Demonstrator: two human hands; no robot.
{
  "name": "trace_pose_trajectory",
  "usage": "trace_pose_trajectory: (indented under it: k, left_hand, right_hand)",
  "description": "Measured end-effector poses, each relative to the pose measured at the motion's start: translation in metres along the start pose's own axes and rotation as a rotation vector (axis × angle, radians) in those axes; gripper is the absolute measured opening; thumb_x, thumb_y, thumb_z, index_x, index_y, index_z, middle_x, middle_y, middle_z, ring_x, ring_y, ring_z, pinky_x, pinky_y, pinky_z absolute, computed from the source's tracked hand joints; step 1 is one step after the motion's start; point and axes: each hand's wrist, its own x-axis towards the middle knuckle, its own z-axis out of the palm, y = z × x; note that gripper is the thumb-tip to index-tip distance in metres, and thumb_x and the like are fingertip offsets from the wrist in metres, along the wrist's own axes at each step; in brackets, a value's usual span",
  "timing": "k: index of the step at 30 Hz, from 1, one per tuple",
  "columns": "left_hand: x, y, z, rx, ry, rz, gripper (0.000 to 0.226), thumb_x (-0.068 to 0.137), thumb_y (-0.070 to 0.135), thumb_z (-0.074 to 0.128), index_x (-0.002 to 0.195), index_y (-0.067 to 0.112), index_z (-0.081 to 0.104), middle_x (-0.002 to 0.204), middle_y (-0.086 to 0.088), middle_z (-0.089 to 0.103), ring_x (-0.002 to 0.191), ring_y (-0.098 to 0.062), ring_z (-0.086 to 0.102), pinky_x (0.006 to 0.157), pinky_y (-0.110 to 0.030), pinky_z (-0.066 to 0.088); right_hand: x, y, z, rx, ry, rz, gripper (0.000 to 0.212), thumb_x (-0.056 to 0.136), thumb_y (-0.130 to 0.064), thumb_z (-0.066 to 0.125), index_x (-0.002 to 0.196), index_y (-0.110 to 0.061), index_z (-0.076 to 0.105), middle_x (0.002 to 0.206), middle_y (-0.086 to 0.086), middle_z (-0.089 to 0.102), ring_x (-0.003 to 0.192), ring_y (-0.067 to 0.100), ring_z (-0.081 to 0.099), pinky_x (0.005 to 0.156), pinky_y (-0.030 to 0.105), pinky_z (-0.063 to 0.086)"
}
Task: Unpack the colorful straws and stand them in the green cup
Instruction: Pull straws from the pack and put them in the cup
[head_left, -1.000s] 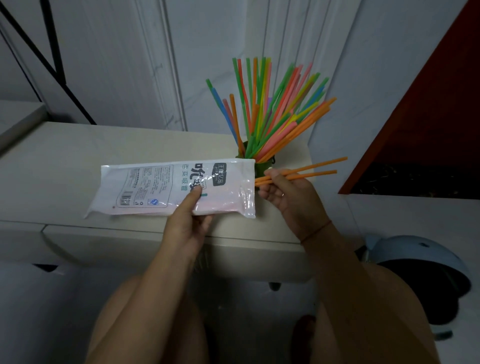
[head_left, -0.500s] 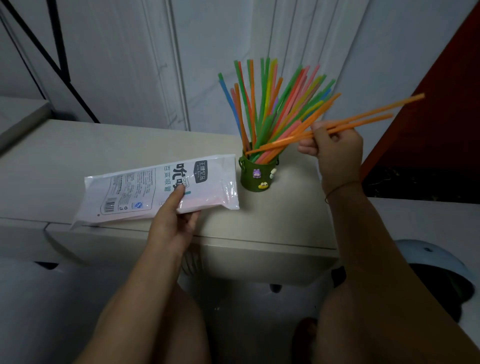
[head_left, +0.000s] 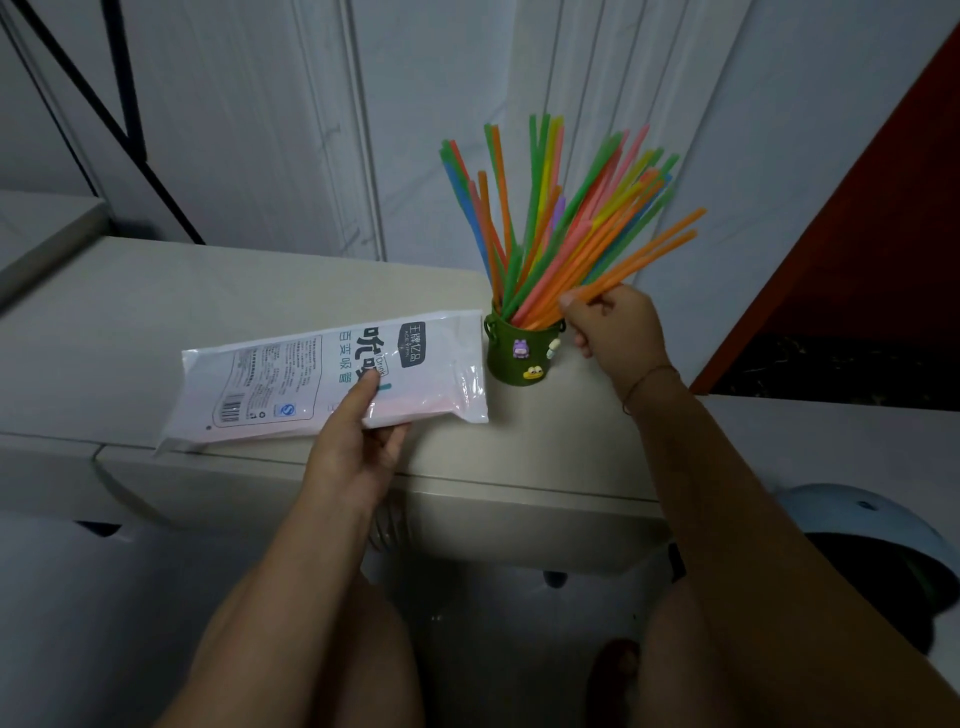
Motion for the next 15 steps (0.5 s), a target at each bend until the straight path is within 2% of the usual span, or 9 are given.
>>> trace_pose_trajectory:
  k: [3,8,13,15]
  left_hand:
    - [0.0,0.0,0.0,-0.005,-0.004,-0.005,0.016,0.088,0.007,0.062,0.096,0.021,0.062,0.071,0.005,0.075,0.065,-0.007,0.072,0.057,-0.025,0.059]
    - [-0.001,-0.003,0.003,-0.022,-0.007,-0.01,0.018,0.087,0.006,0.062,0.099,0.02,0.062,0.074,0.004,0.076,0.067,-0.008,0.072,0.055,-0.025,0.058]
    - [-0.002,-0.004,0.005,-0.022,-0.008,-0.002,0.025,0.086,0.008,0.065,0.106,0.021,0.062,0.079,0.004,0.076,0.071,-0.008,0.073,0.055,-0.025,0.057]
    - [-0.002,-0.004,0.004,0.01,-0.025,0.025,0.027,0.085,0.01,0.066,0.108,0.023,0.063,0.085,0.005,0.076,0.077,-0.008,0.073,0.057,-0.025,0.057]
  right_hand:
    - [-0.003,-0.002,-0.008,0.086,0.097,-0.071,0.015,0.086,-0.016,0.064,0.087,-0.001,0.063,0.056,0.006,0.052,0.041,0.002,0.049,0.043,0.015,0.041]
    - [-0.005,0.0,-0.008,0.093,0.154,-0.116,0.018,0.089,-0.013,0.06,0.077,0.0,0.06,0.056,0.009,0.055,0.04,0.002,0.052,0.044,0.016,0.045]
    - [-0.007,0.007,-0.001,0.13,0.03,0.034,0.014,0.089,-0.009,0.059,0.088,0.006,0.061,0.059,0.01,0.059,0.041,0.002,0.056,0.047,0.017,0.05]
    - [-0.016,0.01,0.001,0.194,0.017,0.147,0.016,0.089,-0.011,0.059,0.086,0.005,0.061,0.055,0.007,0.059,0.04,0.004,0.055,0.047,0.018,0.049]
